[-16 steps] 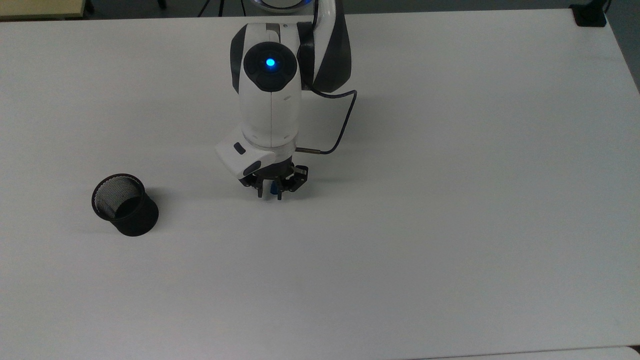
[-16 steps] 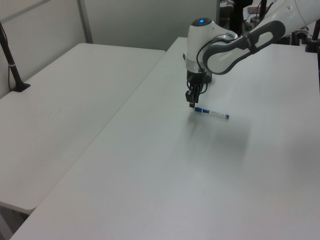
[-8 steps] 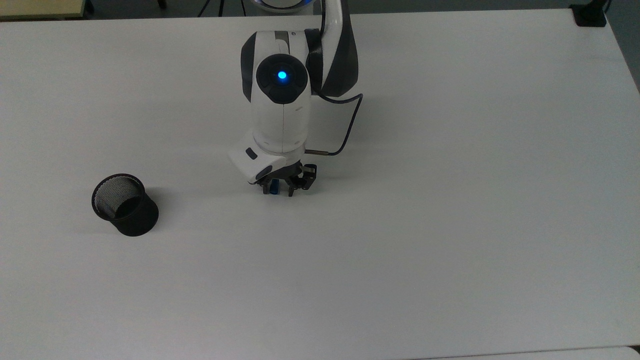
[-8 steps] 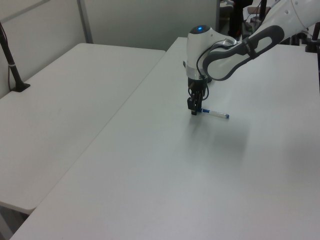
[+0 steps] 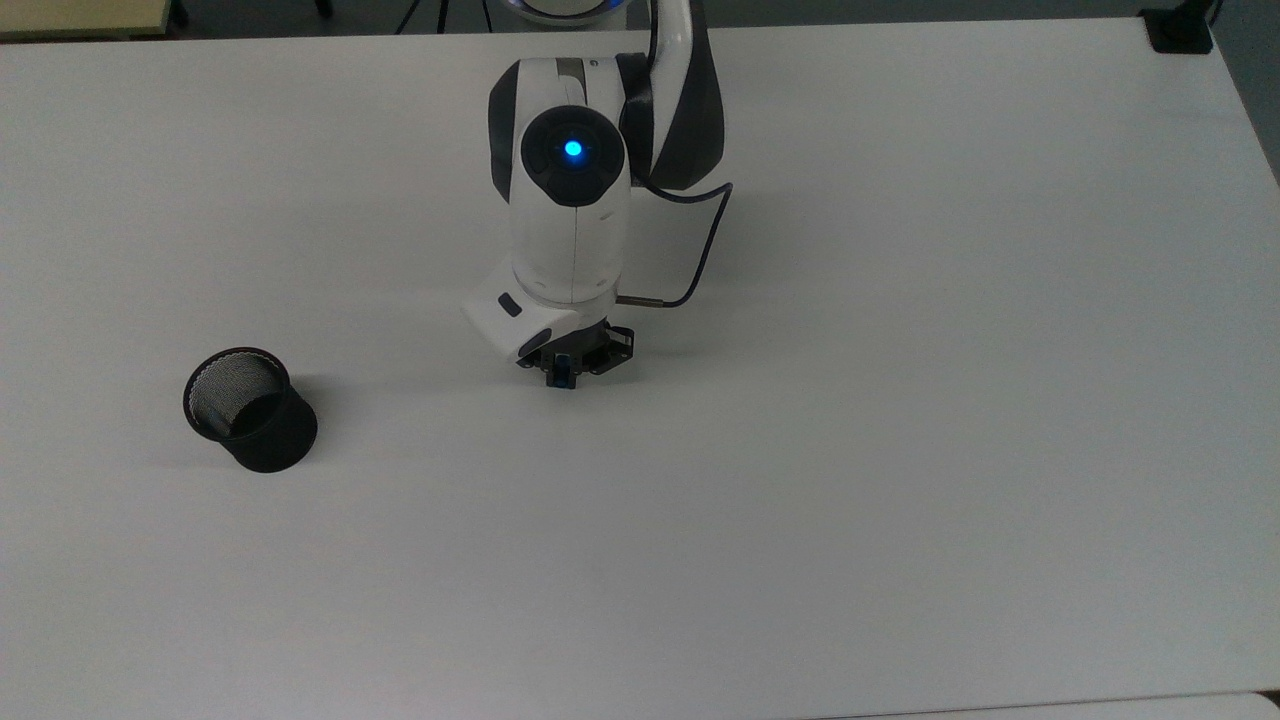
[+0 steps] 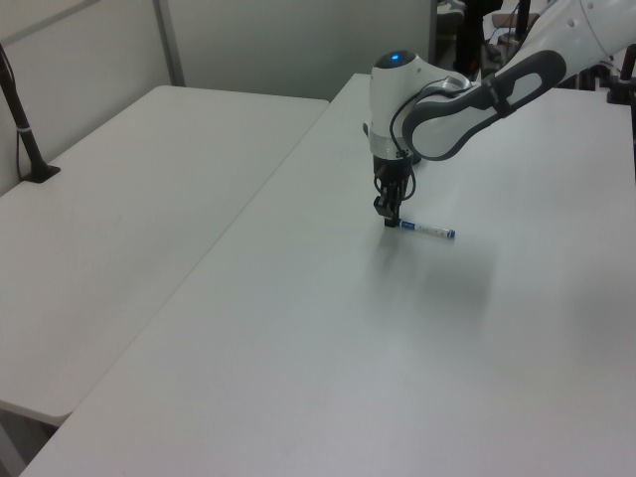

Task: Insert the marker
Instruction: 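Lift the marker off the table, tilting it upright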

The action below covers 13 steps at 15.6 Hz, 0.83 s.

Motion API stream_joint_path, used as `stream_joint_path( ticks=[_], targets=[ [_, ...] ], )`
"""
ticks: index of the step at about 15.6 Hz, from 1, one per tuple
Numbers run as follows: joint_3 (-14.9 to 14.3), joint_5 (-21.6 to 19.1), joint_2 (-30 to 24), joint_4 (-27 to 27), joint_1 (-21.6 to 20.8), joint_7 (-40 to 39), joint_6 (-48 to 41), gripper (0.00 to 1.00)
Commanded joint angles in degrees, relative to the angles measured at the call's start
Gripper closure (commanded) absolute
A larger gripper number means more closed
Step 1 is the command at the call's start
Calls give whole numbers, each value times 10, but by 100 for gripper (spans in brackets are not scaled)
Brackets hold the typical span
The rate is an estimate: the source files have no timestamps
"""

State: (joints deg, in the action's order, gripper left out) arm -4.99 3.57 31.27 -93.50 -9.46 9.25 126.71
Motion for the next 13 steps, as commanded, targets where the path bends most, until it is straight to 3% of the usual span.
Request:
stream_joint_path(
  ticks=[1, 7, 13],
  targets=[
    [-2, 4, -4, -7, -4, 9, -12, 100],
    [-3, -3, -29, 23, 1, 9, -65, 100],
    [-4, -14, -57, 94, 58, 10, -90, 100]
  ],
)
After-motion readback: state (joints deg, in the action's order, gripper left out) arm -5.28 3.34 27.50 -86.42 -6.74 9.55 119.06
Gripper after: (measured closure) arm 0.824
